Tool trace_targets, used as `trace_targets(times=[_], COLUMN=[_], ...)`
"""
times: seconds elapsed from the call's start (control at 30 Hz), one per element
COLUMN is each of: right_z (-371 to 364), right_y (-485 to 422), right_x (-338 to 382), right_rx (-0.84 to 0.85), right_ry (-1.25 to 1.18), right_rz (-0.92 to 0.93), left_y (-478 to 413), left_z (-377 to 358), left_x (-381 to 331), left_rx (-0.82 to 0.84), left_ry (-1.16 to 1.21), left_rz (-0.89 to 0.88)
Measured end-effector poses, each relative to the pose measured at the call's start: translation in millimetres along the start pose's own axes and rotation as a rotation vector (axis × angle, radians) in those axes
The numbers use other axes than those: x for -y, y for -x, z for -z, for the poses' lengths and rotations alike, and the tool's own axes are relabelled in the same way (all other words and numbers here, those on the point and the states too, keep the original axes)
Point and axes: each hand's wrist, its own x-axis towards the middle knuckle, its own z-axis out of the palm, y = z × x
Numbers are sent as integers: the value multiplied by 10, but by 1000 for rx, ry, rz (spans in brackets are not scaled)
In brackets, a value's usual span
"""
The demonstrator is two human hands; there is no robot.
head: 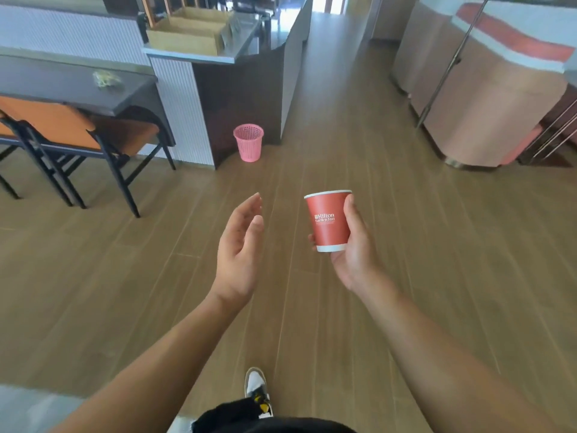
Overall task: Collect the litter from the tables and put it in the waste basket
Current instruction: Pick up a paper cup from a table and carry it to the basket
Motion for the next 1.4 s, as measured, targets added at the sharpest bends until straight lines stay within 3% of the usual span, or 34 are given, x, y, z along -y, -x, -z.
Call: trace_targets(times=[0.47, 1.0, 1.4], right_z=[-566, -774, -1550], right_y=[-2510, -6273, -8483], right_x=[225, 891, 731], right_rx=[-24, 54, 97], right_ry=[-39, 4, 65], right_rz=[-47, -141, -149], left_y=[-2498, -5708, -7905], left_z=[-214, -1099, -753], left_x=[620, 1499, 2141], left_rx=[35, -123, -187], left_ry=[-54, -76, -67], left_rz=[12, 70, 57])
